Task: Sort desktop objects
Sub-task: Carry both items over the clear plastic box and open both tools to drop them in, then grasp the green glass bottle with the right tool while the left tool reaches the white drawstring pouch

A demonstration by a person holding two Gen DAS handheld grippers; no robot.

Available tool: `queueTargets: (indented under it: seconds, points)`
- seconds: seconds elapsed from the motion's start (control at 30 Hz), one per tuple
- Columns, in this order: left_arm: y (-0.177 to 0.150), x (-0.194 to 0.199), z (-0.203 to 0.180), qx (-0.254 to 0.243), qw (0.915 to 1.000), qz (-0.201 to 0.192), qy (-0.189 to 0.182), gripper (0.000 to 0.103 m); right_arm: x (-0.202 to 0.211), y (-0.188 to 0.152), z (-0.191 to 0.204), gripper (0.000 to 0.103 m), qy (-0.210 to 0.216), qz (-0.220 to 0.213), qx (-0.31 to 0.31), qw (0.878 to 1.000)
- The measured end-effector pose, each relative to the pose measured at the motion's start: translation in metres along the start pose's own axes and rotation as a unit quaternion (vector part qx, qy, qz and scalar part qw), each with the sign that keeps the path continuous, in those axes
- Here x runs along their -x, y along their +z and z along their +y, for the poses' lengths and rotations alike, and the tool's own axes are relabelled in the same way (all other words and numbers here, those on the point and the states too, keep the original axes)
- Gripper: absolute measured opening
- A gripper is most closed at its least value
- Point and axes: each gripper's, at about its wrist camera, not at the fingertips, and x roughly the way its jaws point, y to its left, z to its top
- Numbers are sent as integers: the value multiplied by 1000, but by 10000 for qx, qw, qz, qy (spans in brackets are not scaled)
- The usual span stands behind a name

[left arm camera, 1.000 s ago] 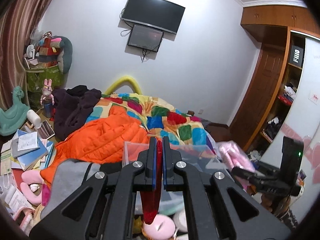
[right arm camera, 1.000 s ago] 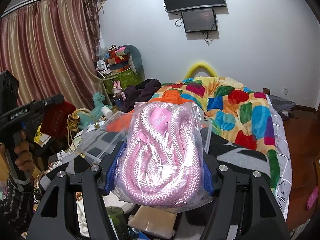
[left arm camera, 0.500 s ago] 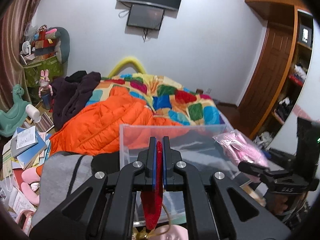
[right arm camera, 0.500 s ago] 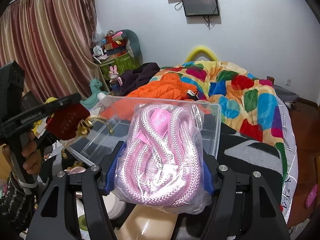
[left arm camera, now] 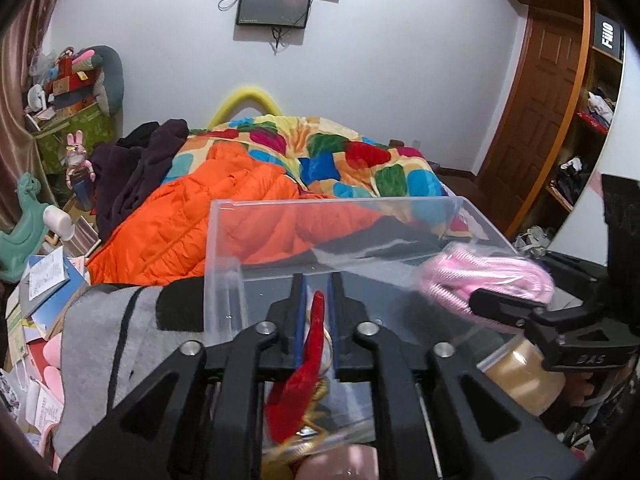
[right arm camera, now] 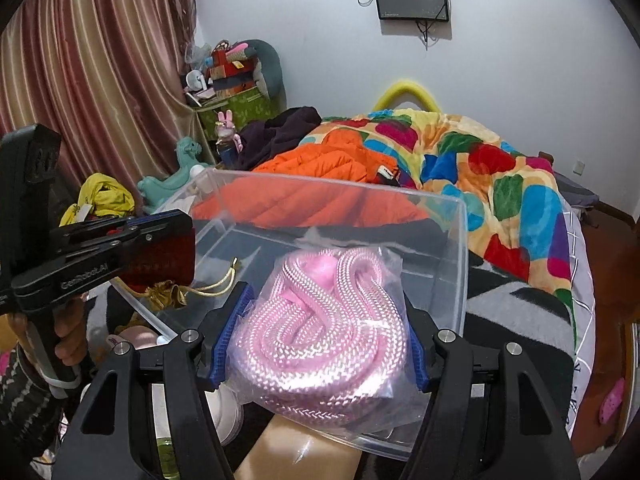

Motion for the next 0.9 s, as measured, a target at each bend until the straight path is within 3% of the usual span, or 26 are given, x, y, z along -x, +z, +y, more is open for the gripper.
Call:
queueTargets:
  seconds: [0.23, 0.3, 0.57, 0.67, 0.9]
  points:
    - [5, 19, -2, 52, 9999, -143, -71, 39, 4, -3, 5, 66, -21, -5, 23, 10000]
    - [7, 27, -4, 35, 9997, -229, -90, 51, 7, -3, 6, 67, -38, -16, -5, 10000]
    - [12, 62, -9, -27, 9979, -642, 54, 72, 40, 0, 12, 73, -79, -372, 39, 9993]
    - [11, 69, -10, 11, 9977, -675, 32, 74, 53, 0, 18, 81, -117, -545, 124, 9984]
    - [0, 80, -9, 48, 9983, -573, 91, 78, 79, -12, 40, 83, -407, -828, 583, 9940]
